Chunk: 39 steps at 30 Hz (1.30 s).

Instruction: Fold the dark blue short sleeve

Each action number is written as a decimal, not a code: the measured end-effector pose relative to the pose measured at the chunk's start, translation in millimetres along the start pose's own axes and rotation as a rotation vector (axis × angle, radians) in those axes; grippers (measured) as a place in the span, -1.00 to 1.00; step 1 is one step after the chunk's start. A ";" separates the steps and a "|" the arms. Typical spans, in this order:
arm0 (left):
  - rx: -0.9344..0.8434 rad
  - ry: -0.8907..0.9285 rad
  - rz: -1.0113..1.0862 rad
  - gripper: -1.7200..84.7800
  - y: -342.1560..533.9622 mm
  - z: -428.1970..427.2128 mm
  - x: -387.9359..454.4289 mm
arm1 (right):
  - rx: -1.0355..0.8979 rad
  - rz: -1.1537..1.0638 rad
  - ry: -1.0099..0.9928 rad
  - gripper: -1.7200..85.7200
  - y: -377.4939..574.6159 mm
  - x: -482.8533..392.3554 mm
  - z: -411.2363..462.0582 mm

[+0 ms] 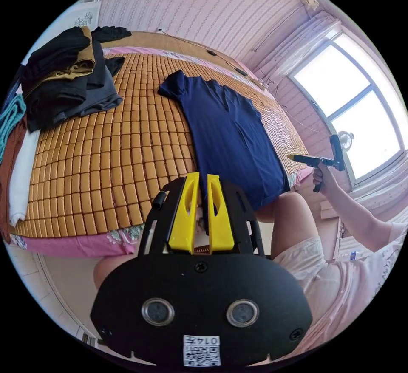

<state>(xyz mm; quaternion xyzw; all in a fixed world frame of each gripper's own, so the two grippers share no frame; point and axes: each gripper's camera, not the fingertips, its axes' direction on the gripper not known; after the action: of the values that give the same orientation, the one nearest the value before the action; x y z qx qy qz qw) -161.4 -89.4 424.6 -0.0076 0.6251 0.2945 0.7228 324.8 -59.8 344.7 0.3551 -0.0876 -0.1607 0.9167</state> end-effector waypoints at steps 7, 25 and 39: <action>0.051 -0.024 -0.034 -0.86 -88.7 51.1 -59.4 | -0.060 -0.355 0.024 -0.88 -196.6 -109.3 58.9; 0.014 -0.148 -0.080 -0.87 -166.5 181.8 -153.7 | -0.156 -0.378 0.137 -0.77 -437.3 -189.5 216.9; 0.072 -0.130 -0.128 -0.85 -123.7 232.1 -165.9 | -0.071 -0.478 0.038 -0.92 -440.4 -197.4 232.8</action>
<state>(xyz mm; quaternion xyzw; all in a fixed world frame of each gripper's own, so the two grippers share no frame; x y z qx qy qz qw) 93.7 -172.7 581.8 -0.0023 0.5854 0.2247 0.7790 -25.7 -441.0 206.9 0.3363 0.0221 -0.3693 0.8660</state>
